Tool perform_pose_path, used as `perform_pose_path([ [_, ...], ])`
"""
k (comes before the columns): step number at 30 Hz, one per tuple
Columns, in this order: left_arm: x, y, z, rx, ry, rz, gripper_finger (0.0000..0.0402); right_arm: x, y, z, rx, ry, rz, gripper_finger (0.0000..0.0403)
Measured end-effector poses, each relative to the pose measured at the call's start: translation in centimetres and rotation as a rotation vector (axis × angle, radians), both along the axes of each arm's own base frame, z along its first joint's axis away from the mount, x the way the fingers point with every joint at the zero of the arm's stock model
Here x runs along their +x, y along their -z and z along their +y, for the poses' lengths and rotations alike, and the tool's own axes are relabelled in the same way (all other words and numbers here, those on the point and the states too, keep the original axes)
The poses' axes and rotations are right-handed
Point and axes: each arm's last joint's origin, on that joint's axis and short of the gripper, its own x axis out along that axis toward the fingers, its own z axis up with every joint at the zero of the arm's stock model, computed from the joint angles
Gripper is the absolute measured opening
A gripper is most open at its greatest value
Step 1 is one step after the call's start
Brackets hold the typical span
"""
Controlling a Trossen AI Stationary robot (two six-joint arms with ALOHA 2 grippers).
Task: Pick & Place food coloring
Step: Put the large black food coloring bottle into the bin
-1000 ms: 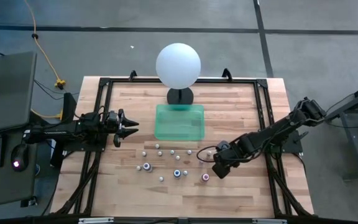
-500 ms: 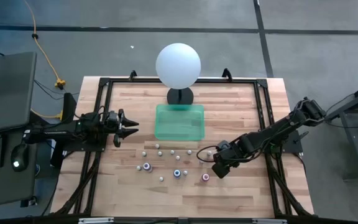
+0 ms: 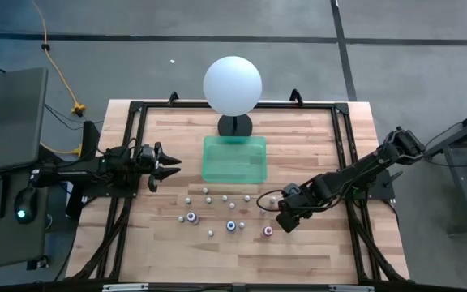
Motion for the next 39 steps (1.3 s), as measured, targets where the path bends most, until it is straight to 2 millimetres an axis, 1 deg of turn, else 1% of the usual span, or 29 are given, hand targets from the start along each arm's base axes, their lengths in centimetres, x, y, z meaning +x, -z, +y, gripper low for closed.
perform_pose_path([
  [14,0.0,0.0,0.0,0.0,0.0,0.0,0.0147,0.0,0.0,0.1,0.024,-0.007,0.011,0.0247],
  [22,0.0,0.0,0.0,0.0,0.0,0.0,0.0147,0.8,1.4,0.6,0.028,-0.037,0.035,0.0247],
  [28,0.0,0.0,0.0,0.0,0.0,0.0,0.0147,0.9,1.6,0.6,0.017,-0.035,0.031,0.0246],
  [32,0.0,0.0,0.0,0.0,0.0,0.0,0.0147,0.8,1.6,0.5,0.002,-0.033,0.039,0.0225],
  [39,0.0,0.0,0.0,0.0,0.0,0.0,0.0147,0.8,1.6,0.4,-0.008,-0.028,0.037,0.0154],
])
